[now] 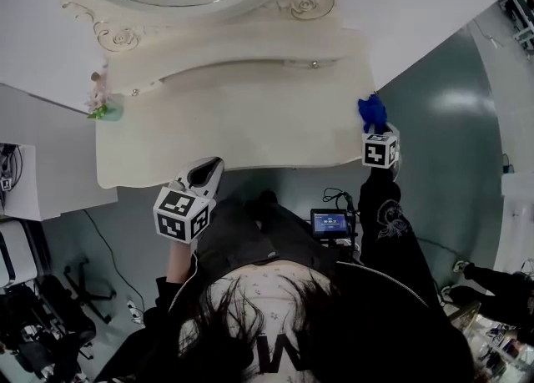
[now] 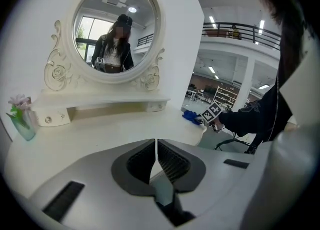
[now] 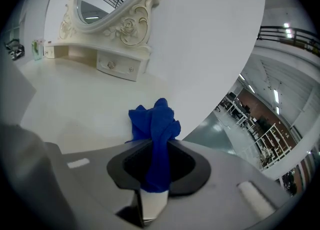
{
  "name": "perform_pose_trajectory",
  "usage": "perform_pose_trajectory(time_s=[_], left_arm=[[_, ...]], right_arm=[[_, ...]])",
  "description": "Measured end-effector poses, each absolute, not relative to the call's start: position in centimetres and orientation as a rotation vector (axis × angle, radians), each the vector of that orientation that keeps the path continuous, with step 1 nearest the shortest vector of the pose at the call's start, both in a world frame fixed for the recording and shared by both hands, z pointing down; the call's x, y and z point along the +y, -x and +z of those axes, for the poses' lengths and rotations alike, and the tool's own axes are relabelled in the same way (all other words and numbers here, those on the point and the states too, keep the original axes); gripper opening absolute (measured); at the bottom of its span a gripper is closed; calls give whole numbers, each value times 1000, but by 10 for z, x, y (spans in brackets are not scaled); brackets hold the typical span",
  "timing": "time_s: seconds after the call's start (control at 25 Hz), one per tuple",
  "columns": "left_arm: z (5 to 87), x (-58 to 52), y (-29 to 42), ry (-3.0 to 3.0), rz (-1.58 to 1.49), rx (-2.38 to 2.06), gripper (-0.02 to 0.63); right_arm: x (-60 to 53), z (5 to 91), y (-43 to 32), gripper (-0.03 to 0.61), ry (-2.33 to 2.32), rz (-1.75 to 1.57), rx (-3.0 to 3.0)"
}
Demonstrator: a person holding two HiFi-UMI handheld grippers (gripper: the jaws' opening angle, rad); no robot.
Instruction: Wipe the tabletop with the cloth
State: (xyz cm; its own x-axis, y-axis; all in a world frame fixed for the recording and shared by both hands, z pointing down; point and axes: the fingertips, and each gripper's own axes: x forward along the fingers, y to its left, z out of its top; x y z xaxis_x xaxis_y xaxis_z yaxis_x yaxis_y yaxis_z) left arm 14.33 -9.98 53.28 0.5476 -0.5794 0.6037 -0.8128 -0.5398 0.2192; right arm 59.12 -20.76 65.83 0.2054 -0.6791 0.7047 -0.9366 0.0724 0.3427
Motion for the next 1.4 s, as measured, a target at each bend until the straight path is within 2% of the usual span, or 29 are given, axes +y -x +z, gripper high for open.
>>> perform_pose_trajectory(time_s=[0.4, 0.72, 1.04, 1.4], left_arm=[[532, -71, -101, -2210, 672, -1248, 2], [524, -52, -55, -2187, 629, -1315, 2], [510, -26, 29, -2156, 591, -1395, 2], [509, -4, 118, -2126, 535, -1459, 2]], right_arm=[[-209, 659, -592, 74, -1688, 259, -1459], [-212, 629, -556, 86, -1739, 352, -1528], [-224, 583, -404, 86, -1670, 329, -1774], [-209, 564, -169, 86, -1381, 309, -2092]])
